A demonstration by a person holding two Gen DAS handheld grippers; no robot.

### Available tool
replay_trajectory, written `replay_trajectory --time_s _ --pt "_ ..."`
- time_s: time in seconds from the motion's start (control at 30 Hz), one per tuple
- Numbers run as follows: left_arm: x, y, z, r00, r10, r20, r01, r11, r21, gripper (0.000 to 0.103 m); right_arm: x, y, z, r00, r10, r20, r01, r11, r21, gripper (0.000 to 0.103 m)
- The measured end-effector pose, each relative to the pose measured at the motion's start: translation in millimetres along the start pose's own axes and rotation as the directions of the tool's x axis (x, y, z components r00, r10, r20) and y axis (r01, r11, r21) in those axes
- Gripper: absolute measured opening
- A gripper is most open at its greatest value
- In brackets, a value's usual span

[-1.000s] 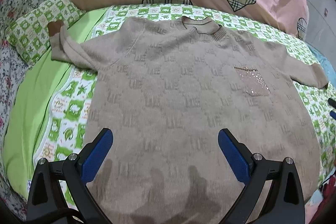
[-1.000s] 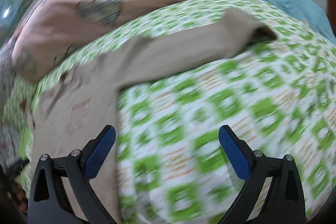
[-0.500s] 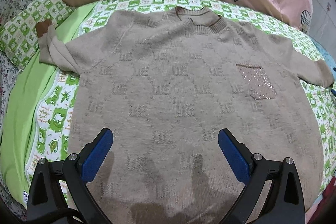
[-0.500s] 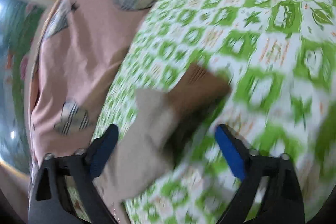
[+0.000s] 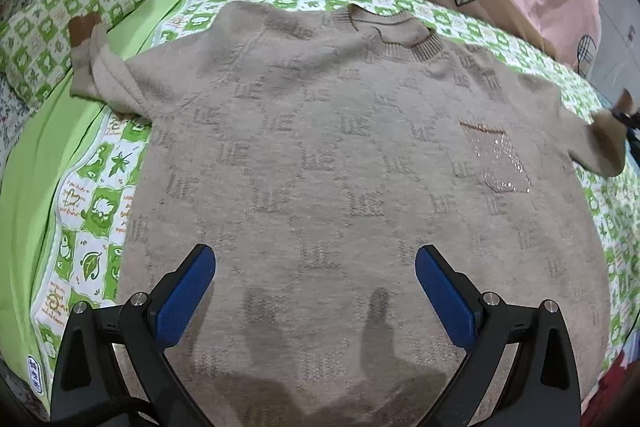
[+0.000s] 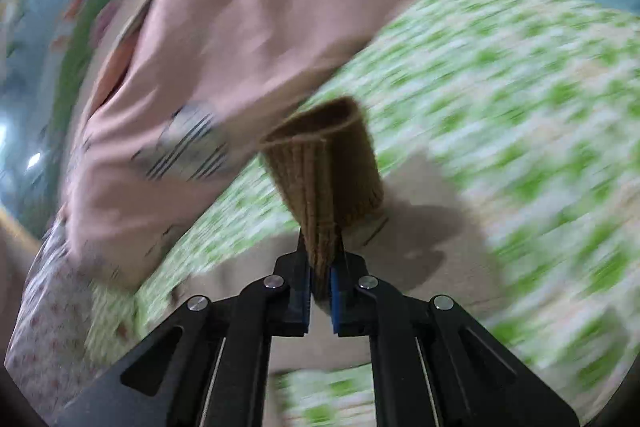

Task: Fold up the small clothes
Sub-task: 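Grasp the brown ribbed cuff of a sleeve with the right gripper, then fold the held sleeve across the sweater body and open the right gripper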

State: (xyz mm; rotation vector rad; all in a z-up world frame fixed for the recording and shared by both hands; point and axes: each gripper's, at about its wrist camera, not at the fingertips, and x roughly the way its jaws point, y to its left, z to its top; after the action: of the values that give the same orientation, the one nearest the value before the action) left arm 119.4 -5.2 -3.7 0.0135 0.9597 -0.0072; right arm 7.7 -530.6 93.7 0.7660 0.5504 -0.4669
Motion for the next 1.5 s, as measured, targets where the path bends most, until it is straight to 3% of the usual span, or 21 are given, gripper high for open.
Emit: replay_trajectory --time_s 0.07,0.17,0.3,0.5,0.67,0.77,0.83,0.87,1.1,1.23,1.3,1.33,1.37,1.5 --pt "-1.2 8.1 0.2 1.0 -0.007 0.004 0.007 1.0 -0.024 0.1 22.7 30.4 -19.2 0.996 0.071 -0.054 -0.072 0.997 -0.006 0.008" --pt "-2.9 20.9 0.3 1.0 -0.025 0.007 0.025 0.998 -0.061 0.1 63.6 81.9 -55.1 0.97 0.194 -0.146 -0.194 0.981 0.012 0.008" --pt "-6.8 39.6 0.9 0.999 -0.048 0.02 0.05 0.993 -0.104 0.1 129.6 160.6 -113.3 0.906 0.311 -0.288 -0.317 0.948 0.024 0.008" --pt "-8.2 69.2 5.8 0.995 -0.094 0.039 0.099 0.98 -0.17 0.1 190.4 232.4 -199.9 0.82 0.336 -0.463 -0.384 0.923 -0.009 0.008" --pt "-0.8 86.7 11.4 0.989 -0.144 0.038 0.149 0.964 -0.219 0.1 219.6 246.1 -241.0 0.786 0.289 -0.547 -0.358 0.933 -0.021 0.009" --pt "7.2 87.6 18.4 0.985 -0.167 0.032 0.17 0.959 -0.226 0.1 232.2 244.3 -254.1 0.761 0.259 -0.595 -0.326 0.945 -0.005 0.02" --pt "15.9 84.7 26.3 0.981 -0.192 0.029 0.194 0.956 -0.222 0.1 232.8 241.7 -258.3 0.74 0.278 -0.612 -0.335 0.942 0.023 0.051" --pt "22.4 82.3 32.2 0.977 -0.21 0.026 0.21 0.953 -0.218 0.101 229.4 241.4 -256.9 0.737 0.292 -0.61 -0.344 0.938 0.034 0.056" --pt "88.6 63.3 83.2 0.935 -0.353 -0.033 0.333 0.906 -0.261 0.1 155.9 217.3 -222.1 0.805 0.328 -0.495 -0.377 0.926 0.002 0.058" --pt "116.0 58.5 111.2 0.939 -0.345 0.023 0.336 0.895 -0.295 0.095 107.4 184.5 -204.3 0.86 0.295 -0.416 -0.329 0.944 -0.01 0.058" --pt "119.7 53.8 119.1 0.935 -0.351 0.048 0.351 0.896 -0.271 0.048 91.1 169.7 -198.6 0.879 0.276 -0.388 -0.304 0.953 -0.01 0.058" --pt "121.8 50.5 122.0 0.928 -0.372 0.028 0.366 0.893 -0.261 0.002 82.0 160.5 -194.0 0.895 0.252 -0.369 -0.279 0.96 -0.02 0.058" --pt "118.4 50.0 121.8 0.925 -0.378 0.029 0.372 0.891 -0.259 0.006 76.0 153.7 -189.9 0.906 0.231 -0.354 -0.258 0.966 -0.031 0.058" --pt "82.0 68.4 112.9 0.946 -0.292 0.143 0.318 0.92 -0.23 0.007 49.8 121.5 -158.5 0.965 0.085 -0.249 -0.119 0.985 -0.123 0.058"
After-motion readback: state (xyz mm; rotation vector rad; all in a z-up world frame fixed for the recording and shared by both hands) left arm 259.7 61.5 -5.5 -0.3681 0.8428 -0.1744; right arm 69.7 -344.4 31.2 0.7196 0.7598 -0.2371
